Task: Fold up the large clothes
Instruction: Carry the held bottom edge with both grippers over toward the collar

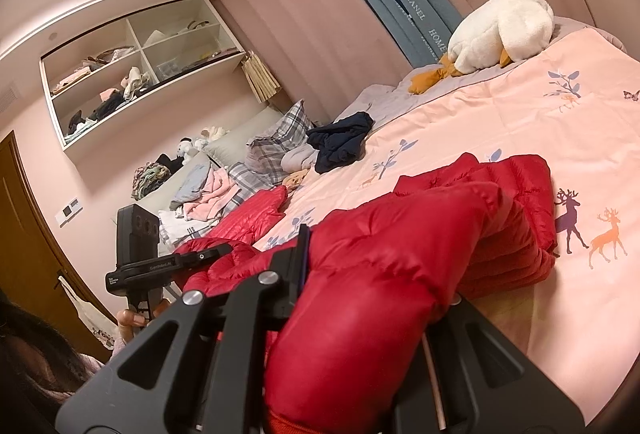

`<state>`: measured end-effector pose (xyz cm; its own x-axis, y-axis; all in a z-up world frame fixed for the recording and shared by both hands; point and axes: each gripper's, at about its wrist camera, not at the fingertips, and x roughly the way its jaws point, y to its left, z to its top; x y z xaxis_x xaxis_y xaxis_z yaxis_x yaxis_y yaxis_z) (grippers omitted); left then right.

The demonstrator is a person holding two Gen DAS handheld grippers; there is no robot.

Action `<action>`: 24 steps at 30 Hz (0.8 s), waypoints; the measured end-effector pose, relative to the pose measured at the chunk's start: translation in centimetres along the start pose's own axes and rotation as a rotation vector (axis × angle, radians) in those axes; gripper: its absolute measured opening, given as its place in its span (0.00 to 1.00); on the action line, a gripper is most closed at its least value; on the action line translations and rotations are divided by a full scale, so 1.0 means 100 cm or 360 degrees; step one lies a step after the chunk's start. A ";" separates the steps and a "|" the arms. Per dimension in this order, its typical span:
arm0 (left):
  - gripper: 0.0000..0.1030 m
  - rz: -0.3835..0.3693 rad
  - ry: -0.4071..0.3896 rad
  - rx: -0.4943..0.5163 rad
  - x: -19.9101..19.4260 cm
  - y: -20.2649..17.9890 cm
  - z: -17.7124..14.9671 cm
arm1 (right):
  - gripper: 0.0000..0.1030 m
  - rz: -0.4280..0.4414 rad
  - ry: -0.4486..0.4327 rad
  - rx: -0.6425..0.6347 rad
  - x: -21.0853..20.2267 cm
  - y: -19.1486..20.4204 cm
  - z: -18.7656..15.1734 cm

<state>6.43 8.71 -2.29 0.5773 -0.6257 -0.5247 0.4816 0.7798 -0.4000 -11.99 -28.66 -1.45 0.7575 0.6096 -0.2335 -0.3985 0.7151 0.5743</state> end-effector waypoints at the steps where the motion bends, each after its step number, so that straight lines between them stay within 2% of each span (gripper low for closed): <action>1: 0.10 0.0001 0.0000 0.0001 0.000 0.000 0.001 | 0.12 -0.0002 -0.0002 0.0000 0.000 0.001 -0.001; 24: 0.10 0.0079 -0.0004 0.0024 0.020 0.005 0.018 | 0.12 -0.0050 -0.0041 0.0000 0.017 -0.009 0.007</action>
<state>8.99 7.82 -2.18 0.6024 -0.5865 -0.5414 0.4622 0.8093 -0.3625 -9.93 -28.52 -1.84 0.7827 0.5780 -0.2309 -0.3744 0.7335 0.5673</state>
